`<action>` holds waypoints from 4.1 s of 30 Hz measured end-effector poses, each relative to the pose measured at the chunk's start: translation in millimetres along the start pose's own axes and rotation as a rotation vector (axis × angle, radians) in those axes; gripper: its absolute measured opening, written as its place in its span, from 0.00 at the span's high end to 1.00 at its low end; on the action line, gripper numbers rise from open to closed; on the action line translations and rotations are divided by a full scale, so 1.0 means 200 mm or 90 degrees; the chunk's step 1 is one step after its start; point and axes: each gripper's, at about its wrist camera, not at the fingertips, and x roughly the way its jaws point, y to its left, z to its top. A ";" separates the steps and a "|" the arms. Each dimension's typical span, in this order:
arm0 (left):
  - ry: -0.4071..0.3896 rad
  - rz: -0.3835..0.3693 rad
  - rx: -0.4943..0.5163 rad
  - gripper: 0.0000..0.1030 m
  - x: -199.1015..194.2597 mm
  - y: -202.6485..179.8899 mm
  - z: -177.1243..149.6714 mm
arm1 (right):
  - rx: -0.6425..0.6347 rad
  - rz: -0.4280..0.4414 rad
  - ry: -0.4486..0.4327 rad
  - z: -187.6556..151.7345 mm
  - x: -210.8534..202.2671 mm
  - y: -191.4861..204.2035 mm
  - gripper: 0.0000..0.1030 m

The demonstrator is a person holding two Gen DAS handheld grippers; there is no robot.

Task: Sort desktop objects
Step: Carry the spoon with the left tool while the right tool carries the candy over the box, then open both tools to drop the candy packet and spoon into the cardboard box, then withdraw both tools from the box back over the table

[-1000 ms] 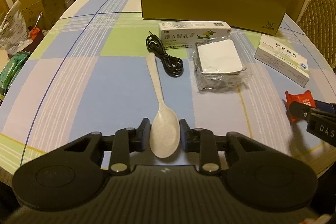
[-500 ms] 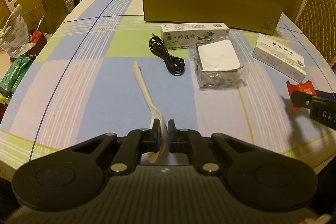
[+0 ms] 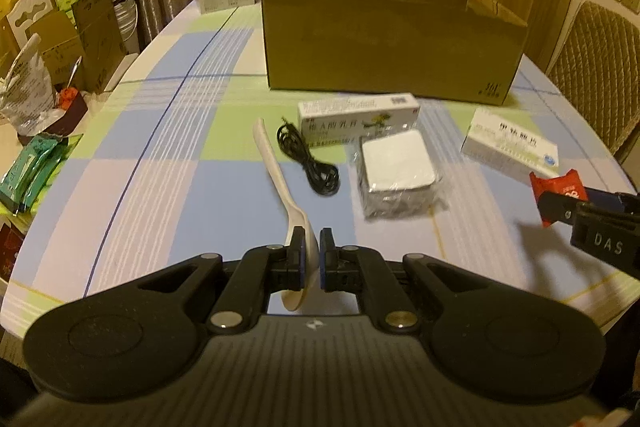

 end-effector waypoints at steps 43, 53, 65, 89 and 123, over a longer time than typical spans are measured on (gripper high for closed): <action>-0.177 -0.121 0.086 0.97 0.12 -0.25 1.12 | -0.009 0.011 -0.178 0.95 0.31 -0.15 0.66; -0.141 -0.156 0.077 0.83 0.43 -0.28 1.27 | -0.009 0.011 -0.152 1.01 0.50 -0.20 0.66; -0.136 -0.133 0.047 0.80 0.44 -0.10 1.18 | -0.008 0.032 -0.130 1.00 0.63 -0.21 0.65; -0.132 -0.068 -0.007 0.06 0.02 0.15 0.68 | 0.121 0.029 -0.042 0.28 0.12 -0.34 0.19; -0.008 -0.022 -0.027 0.03 -0.12 0.26 0.11 | 0.040 0.098 0.016 0.11 -0.02 0.10 0.12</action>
